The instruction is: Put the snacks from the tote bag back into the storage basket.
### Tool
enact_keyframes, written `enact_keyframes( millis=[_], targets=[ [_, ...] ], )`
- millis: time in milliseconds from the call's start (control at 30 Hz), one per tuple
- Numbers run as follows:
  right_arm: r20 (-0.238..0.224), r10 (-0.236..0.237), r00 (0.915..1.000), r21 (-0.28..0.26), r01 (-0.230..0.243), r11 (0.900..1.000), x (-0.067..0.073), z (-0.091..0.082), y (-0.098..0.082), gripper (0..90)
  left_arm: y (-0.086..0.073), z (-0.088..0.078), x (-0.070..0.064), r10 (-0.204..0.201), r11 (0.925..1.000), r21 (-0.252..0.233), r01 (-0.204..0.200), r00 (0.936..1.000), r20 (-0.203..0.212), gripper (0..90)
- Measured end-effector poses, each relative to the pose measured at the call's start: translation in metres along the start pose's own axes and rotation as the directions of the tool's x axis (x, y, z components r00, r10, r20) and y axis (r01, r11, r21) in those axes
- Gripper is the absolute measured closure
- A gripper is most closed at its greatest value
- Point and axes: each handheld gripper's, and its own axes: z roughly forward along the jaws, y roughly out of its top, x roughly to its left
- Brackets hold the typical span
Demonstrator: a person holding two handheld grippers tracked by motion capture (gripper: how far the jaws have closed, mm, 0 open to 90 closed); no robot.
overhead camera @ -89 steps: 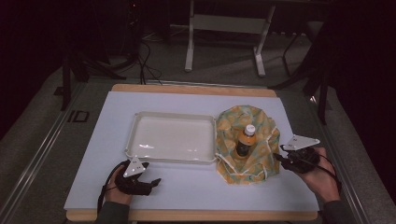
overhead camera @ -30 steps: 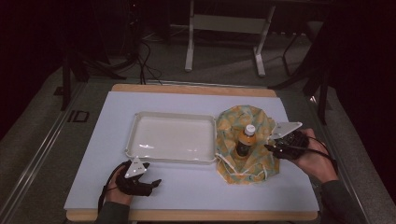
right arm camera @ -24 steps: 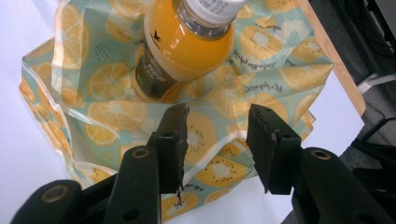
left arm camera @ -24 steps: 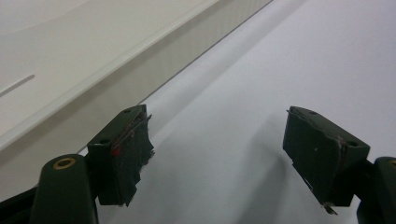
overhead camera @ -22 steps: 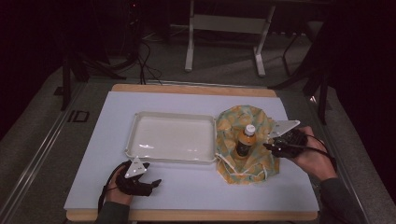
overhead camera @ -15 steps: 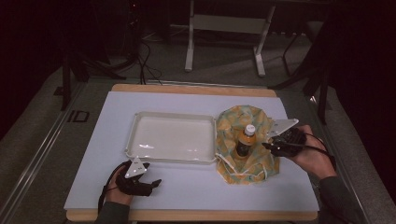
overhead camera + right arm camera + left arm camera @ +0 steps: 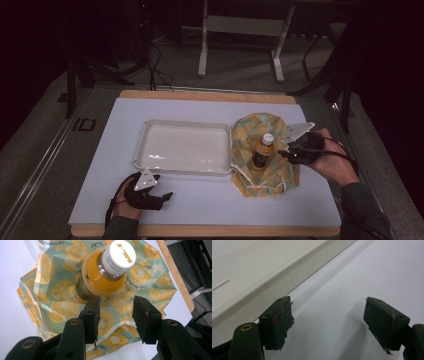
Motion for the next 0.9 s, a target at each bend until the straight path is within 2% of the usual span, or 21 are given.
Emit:
enact_keyframes(
  millis=[300,700,900],
  targets=[
    [-0.005,-0.025,0.9997,0.007,0.025,1.000,-0.003,-0.003,0.009,56.6,0.000,0.000,0.000,0.000,1.0000,0.001,0.000,1.0000,0.000,23.1],
    [-0.028,-0.064,0.9975,0.026,0.065,0.998,-0.002,0.002,0.021,56.0,0.000,0.000,0.000,0.000,1.0000,0.002,0.000,1.0000,0.002,23.1],
    [-0.037,-0.055,0.9978,0.030,0.056,0.998,-0.006,0.005,0.024,55.0,0.000,0.000,0.000,0.000,1.0000,0.001,0.000,1.0000,0.000,23.1]
  ],
)
